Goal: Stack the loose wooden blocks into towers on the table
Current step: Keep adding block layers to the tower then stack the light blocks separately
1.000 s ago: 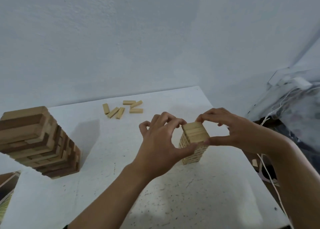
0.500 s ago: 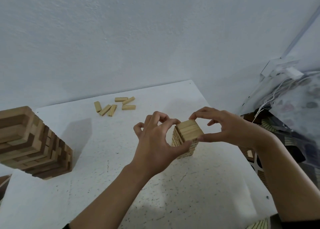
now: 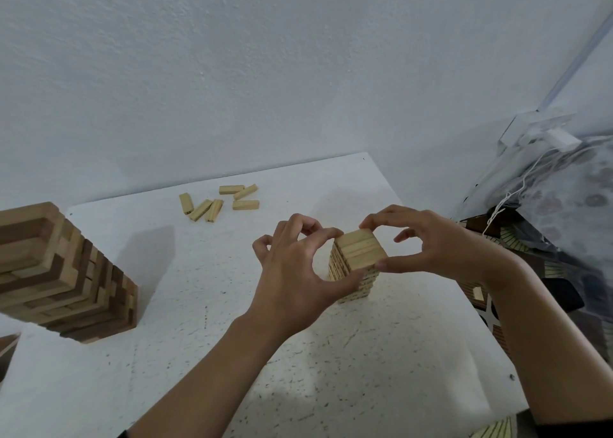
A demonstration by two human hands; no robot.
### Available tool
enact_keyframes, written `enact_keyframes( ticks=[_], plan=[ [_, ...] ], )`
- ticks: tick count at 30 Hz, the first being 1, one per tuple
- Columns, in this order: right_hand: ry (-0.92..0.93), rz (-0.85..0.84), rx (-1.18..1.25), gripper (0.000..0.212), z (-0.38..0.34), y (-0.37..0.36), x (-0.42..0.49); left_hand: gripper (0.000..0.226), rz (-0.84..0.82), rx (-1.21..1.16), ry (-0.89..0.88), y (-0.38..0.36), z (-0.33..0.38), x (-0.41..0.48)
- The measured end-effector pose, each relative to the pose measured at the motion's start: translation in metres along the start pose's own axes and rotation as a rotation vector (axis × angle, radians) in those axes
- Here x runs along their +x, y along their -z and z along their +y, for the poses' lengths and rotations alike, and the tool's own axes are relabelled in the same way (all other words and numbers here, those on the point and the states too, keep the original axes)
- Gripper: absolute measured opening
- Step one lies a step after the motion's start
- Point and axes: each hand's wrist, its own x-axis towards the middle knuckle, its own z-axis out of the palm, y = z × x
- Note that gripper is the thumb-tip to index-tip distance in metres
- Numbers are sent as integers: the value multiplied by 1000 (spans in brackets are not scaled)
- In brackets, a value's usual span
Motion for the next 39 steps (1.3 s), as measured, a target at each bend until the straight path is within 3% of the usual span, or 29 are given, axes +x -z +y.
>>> enact_keyframes(
  ticks=[14,18,21,26,32,35,39],
  plan=[
    [-18,120,95,61,0,-4,-6,74,-34,-12,10,5,0,-1],
    [38,447,197,32,-11,-15,-8,72,-5,-40,1,10,-5,-6],
    [128,646,201,12,-32,-26,-7,58,65,-104,0,19,-14,-9],
    [210,572,197,10,-81,-42,7,9,224,-146,22,52,-43,-11],
    [190,515,251,11,-127,-83,48,2,297,-171,228,88,-84,-16],
    [93,513,211,20,-124,-122,91,11,271,-57,321,83,-117,-12],
    [-123,423,-39,40,-99,-161,157,41,109,206,389,57,-152,5]
  ],
)
